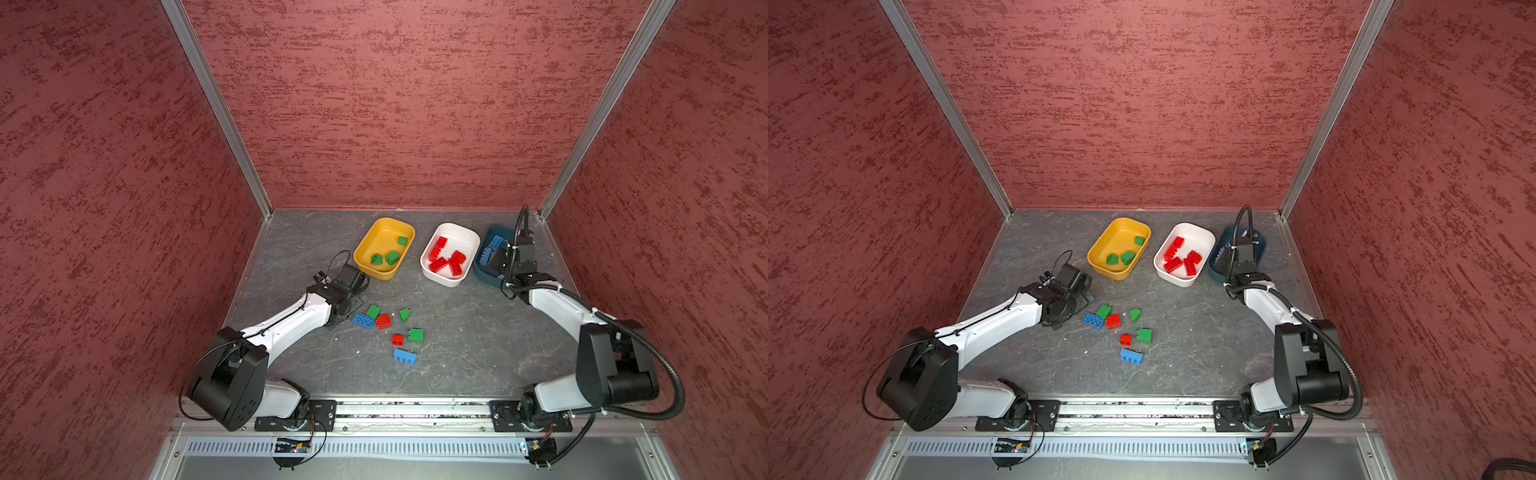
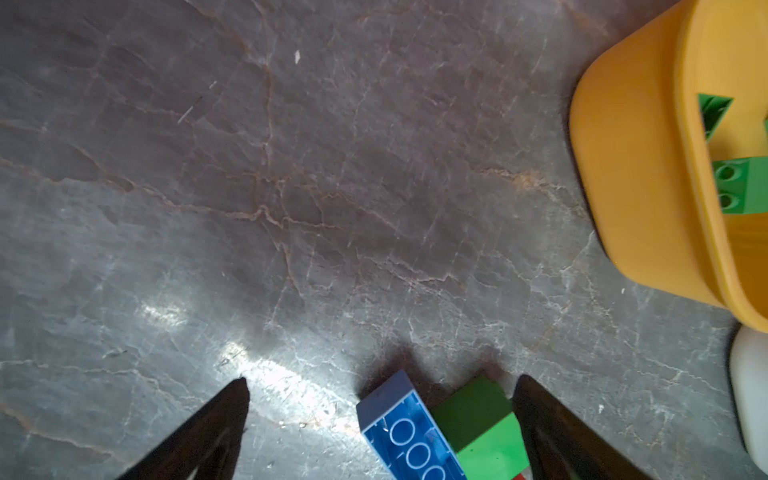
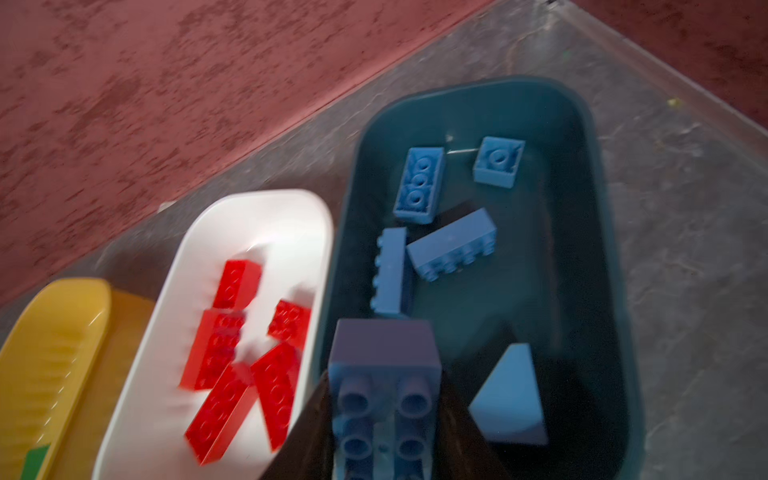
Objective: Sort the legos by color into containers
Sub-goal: 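Lift a blue 2x2 brick with the right gripper while the left lowers, then open the right gripper over the teal bin while the left closes on a blue brick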
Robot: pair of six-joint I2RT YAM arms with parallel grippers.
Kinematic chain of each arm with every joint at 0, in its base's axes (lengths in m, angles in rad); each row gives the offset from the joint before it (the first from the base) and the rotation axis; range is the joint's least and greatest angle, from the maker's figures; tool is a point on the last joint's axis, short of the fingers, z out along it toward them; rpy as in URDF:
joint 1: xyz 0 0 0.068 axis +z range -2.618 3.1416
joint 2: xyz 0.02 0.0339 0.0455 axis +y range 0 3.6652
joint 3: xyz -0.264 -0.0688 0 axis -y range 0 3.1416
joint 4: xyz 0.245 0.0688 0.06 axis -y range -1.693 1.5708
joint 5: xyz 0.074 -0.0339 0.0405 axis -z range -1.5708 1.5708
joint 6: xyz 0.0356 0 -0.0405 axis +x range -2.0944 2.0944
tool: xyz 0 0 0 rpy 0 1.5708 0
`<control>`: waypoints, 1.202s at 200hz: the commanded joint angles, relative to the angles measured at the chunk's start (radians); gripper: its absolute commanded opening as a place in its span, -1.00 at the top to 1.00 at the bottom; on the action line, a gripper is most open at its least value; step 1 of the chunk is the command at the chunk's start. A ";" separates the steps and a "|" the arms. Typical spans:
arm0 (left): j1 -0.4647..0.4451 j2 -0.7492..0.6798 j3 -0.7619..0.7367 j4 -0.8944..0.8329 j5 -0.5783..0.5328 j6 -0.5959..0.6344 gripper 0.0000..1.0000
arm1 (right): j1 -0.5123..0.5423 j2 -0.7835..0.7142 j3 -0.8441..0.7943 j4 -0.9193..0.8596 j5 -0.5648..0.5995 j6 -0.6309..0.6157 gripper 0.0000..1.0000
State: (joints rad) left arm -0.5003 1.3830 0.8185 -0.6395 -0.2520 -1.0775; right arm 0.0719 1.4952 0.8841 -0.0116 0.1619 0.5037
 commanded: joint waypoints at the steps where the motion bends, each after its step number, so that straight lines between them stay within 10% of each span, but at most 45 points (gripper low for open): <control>1: -0.006 0.011 -0.001 -0.023 0.032 -0.022 -0.99 | -0.044 0.039 0.064 0.012 0.074 -0.050 0.39; 40: -0.018 0.067 0.033 -0.023 0.056 -0.065 -0.99 | -0.074 0.139 0.166 -0.085 0.090 -0.122 0.27; 92: -0.050 0.143 0.085 -0.065 0.050 -0.170 -0.98 | -0.072 0.126 0.176 -0.103 0.030 -0.103 -0.39; 130: -0.055 0.170 0.094 -0.076 0.050 -0.246 -0.60 | -0.072 0.077 0.151 -0.088 -0.024 -0.084 -0.96; 240: -0.064 0.235 0.065 -0.008 0.148 -0.325 -0.08 | -0.060 -0.036 0.066 -0.041 -0.038 -0.084 -0.97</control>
State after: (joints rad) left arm -0.5606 1.5955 0.8921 -0.6762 -0.1345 -1.3811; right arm 0.0051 1.4868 0.9668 -0.0933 0.1257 0.4145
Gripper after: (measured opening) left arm 0.555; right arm 0.987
